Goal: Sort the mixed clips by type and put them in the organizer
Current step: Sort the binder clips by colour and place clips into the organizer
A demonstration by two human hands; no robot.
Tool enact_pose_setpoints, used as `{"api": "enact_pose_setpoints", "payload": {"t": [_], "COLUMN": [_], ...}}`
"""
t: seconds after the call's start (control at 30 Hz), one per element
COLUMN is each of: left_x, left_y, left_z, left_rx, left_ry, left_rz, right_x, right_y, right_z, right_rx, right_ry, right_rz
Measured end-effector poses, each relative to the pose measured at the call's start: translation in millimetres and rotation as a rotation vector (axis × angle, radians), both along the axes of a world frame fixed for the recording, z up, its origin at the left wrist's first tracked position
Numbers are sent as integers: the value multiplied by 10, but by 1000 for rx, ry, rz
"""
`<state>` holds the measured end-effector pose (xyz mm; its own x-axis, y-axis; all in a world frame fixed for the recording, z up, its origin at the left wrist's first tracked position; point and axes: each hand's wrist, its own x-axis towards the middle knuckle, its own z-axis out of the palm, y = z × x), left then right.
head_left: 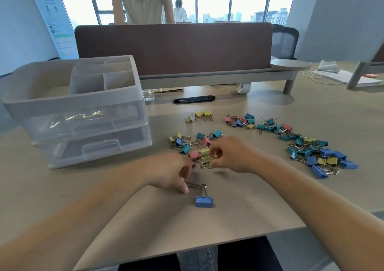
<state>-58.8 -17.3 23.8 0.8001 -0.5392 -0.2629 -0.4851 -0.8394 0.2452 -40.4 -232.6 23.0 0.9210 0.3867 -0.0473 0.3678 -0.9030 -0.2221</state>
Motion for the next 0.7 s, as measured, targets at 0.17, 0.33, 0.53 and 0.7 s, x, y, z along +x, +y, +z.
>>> {"api": "enact_pose_setpoints", "payload": {"t": [0.17, 0.33, 0.53, 0.7], "left_x": [43, 124, 274, 466], "left_y": [-74, -117, -23, -41], "left_z": [-61, -87, -43, 5], "left_rx": [-50, -141, -197, -236], "left_ry": [-81, -101, -281, -292], "left_rz": [41, 84, 164, 232], "right_x": [4, 67, 174, 273], "right_y": [52, 81, 4, -37], "right_z": [-25, -50, -17, 32], "right_rx": [-22, -5, 210, 316], "right_ry": [-32, -54, -53, -117], "right_rz": [-5, -47, -114, -229]}}
